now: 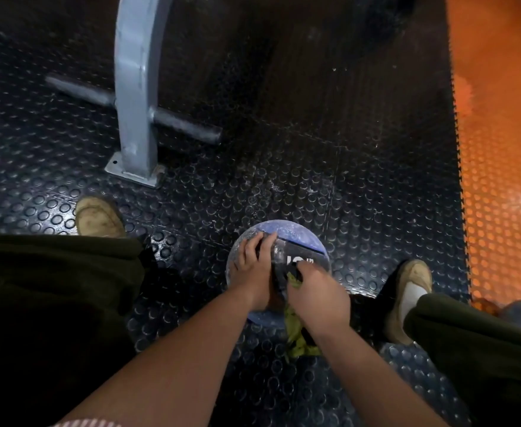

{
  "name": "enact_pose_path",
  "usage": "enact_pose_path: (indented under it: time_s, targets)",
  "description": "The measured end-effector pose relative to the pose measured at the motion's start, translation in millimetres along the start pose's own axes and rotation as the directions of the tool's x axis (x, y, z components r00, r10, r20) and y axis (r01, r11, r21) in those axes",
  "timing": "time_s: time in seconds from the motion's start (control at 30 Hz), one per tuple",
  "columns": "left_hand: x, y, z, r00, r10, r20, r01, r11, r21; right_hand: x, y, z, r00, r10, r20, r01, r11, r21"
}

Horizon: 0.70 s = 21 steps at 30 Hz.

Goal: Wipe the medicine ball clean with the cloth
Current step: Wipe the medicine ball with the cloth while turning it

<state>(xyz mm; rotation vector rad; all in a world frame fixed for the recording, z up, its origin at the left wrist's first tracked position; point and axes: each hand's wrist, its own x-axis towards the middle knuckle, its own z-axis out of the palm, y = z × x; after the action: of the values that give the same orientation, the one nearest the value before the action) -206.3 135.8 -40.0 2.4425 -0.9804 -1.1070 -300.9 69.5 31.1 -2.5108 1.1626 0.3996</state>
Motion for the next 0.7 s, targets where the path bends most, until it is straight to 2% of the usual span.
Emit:
enact_pose_path:
  time_s: [0.3,0.5,0.7]
  targets:
    - [-3.6,2.2,-6.3,0.995,-0.076,0.059,0.075,0.997,0.018,64.6,-22.3,-22.1,0.995,0.070,0.069,-0.074,0.996,0.050]
    - [4.1,5.3,-14.1,0.996,-0.087,0.026,0.088,0.996,-0.033,16.5,-7.0,-1.3,1.000,0.009,-0.019,-0.008,0.999,0.043]
    - [7.2,16.8,-10.5,0.996,-0.094,0.004,0.094,0.995,-0.028,-6.4,12.5,11.8,1.000,-0.028,0.002,0.028,0.999,-0.024]
